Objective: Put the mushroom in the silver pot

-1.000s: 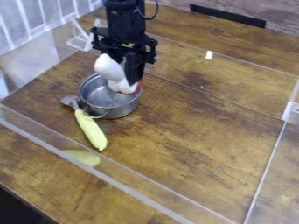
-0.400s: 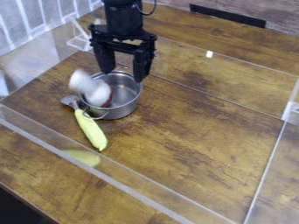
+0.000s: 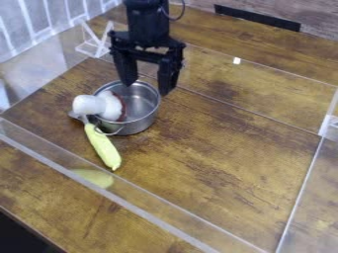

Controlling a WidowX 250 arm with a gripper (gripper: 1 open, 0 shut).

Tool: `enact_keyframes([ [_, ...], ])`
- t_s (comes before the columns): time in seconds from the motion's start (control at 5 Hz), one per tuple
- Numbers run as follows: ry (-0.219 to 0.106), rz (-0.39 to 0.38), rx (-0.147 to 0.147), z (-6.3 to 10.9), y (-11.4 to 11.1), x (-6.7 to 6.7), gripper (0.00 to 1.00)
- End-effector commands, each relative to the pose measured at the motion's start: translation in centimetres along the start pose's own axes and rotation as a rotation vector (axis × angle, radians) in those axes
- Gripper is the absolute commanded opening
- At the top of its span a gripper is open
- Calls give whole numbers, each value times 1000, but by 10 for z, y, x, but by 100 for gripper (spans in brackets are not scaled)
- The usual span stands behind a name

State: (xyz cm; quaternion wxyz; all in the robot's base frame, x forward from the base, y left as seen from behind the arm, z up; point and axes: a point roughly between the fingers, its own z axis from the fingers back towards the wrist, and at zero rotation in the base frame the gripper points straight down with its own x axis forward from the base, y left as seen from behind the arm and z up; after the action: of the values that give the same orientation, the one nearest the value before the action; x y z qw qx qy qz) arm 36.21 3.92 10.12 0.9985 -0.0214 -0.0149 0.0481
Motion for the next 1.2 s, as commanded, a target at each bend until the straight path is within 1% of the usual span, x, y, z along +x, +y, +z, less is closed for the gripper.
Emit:
enact_keyframes([
  [0.0, -88, 9, -19, 26, 4, 15, 100],
  [0.2, -97, 6, -24, 27, 4, 20, 100],
  [0.4, -86, 18, -17, 19, 15, 23, 0],
  [0.6, -90, 24, -17, 17, 23, 27, 0],
  [0.8, -102, 27, -22, 19, 29, 32, 100],
  [1.0, -115, 41, -32, 28, 14, 37, 100],
])
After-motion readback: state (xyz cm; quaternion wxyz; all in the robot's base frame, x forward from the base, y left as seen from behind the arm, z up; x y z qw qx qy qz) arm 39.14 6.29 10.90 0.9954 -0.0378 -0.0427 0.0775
